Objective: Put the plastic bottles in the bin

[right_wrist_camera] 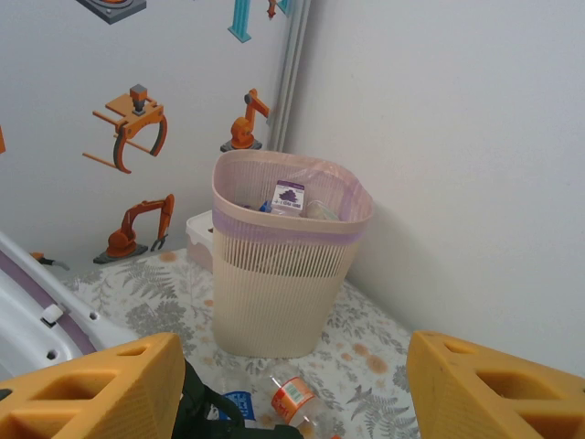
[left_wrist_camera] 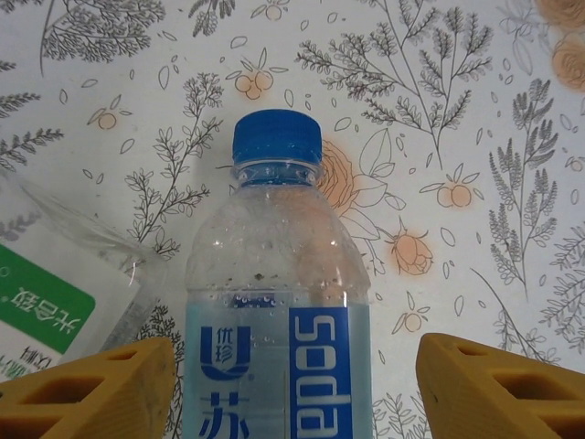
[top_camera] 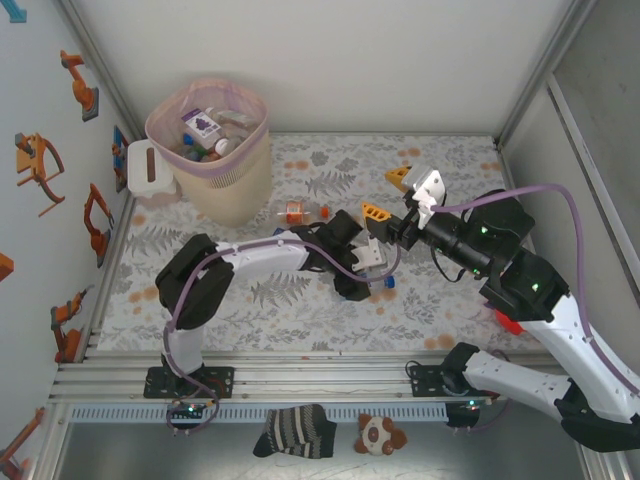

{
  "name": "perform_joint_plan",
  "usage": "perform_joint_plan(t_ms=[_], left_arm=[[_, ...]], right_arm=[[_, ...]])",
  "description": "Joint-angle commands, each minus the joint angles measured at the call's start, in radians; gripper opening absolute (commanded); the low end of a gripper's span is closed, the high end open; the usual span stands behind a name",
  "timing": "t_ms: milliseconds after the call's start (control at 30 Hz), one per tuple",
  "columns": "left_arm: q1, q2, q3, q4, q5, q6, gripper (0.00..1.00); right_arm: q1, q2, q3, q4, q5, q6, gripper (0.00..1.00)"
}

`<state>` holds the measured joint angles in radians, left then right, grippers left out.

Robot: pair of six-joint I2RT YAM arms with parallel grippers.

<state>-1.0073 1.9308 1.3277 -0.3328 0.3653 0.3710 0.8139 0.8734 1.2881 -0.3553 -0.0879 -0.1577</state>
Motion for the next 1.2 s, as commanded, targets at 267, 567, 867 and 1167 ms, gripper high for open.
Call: perform_joint_plan(t_ms=[267,567,867,1167], left_arm=[[-0.019,0.101,0.068,-0.053,-0.043,0.012,0.65],[-0.016,0.077,0.060,-0.059,-0.052,0.021,0.49],[0.017,-0.045,0.024,-0.047,-0.036,-0.002,0.45],[0.115,-0.191,-0.049,-0.023,0.014,-0.062,0.44]], right_arm=[[0.001,-0.014,0.024,0.002,0.002,-0.009,0.65],[0.000,-0.016,0.022,0.001,0.005,-0.007,0.65],[0.001,-0.010,0.016,0.011,0.003,-0.009,0.65],[0.000,-0.006,0.009,0.023,-0.001,-0.009,0.65]])
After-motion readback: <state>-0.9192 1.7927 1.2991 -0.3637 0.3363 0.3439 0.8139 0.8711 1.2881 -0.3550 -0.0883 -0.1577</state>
